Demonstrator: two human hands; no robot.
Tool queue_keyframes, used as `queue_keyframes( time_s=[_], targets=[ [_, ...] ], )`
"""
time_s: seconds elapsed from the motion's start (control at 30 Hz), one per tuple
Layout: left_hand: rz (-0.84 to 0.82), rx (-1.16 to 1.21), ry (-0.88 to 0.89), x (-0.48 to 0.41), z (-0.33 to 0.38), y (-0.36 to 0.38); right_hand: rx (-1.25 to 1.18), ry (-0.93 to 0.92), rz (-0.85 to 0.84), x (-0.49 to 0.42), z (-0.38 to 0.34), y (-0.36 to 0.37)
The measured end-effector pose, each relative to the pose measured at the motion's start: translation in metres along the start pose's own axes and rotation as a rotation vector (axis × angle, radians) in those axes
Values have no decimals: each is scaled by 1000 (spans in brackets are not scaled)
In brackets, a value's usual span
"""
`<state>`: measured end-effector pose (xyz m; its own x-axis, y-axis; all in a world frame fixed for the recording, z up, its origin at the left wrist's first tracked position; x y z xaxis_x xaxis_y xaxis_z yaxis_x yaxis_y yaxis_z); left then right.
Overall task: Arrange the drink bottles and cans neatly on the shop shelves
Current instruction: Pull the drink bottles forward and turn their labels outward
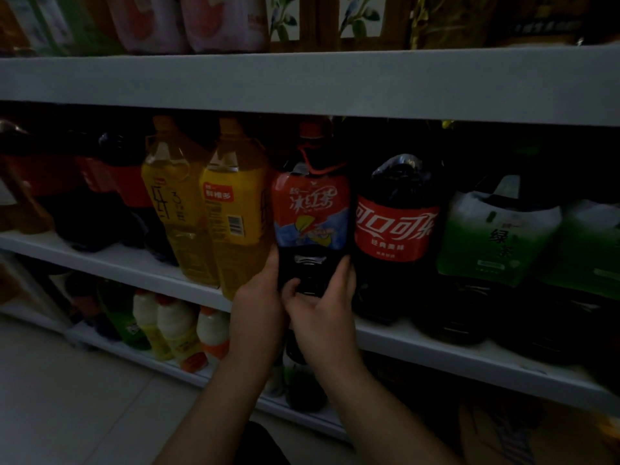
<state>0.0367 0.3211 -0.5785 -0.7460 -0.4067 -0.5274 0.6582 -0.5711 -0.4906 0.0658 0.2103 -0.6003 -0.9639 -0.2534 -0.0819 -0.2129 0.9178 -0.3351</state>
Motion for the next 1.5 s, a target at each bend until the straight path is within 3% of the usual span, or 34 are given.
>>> queue_keyframes(
  time_s=[0.07,0.33,0.43,0.5,0.57,0.73,0.8,0.97,1.03,1.1,1.2,1.27,1.33,1.43,1.5],
  targets=[
    [19,-192,-15,-3,-2,-5,-61,0,-52,7,4,7],
    [167,-85,26,11,-2,-10,-37,-59,-23,16,29,-4],
    [205,-81,56,30,-12,-10,92,-74,39,39,75,-11],
    [215,-63,57,53,-24,-6,246,-24,-8,58,129,-9],
    [126,-86,-8,79,-45,8,403,82,-99,73,189,-11],
    [-467,-320,-380,110,-134,76,657,298,-170,56,278,-37],
    [-535,-275,-508,108,-154,92,736,296,-100,38,282,-48],
    [-277,-130,-476,96,-153,116,856,297,370,5,262,-94],
    [-260,-128,-420,108,-152,124,889,177,413,-13,247,-99],
    [-271,-105,-344,122,-153,132,854,80,242,-41,249,-86],
    [-245,-68,-349,125,-160,132,681,372,-143,-63,292,-75],
    [-230,-24,-391,119,-164,131,632,495,-288,-62,305,-74],
    [-229,7,-437,116,-172,130,492,504,-263,-62,303,-74],
    [-236,23,-491,117,-187,130,188,470,-19,-61,293,-81],
    [-251,24,-489,117,-191,133,181,403,86,-55,285,-90]
  ],
)
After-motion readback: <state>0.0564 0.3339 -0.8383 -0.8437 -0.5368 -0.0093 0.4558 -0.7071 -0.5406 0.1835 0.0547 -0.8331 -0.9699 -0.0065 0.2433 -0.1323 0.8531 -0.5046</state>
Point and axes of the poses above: each hand's wrist, its own x-axis away from the middle knuckle, its own y-axis out of the palm, z = x × y, the point moved 9 cm from there along -x, towards the middle knuckle, and after that the axes turned 12 degrees about x, right-handed, at the moved point
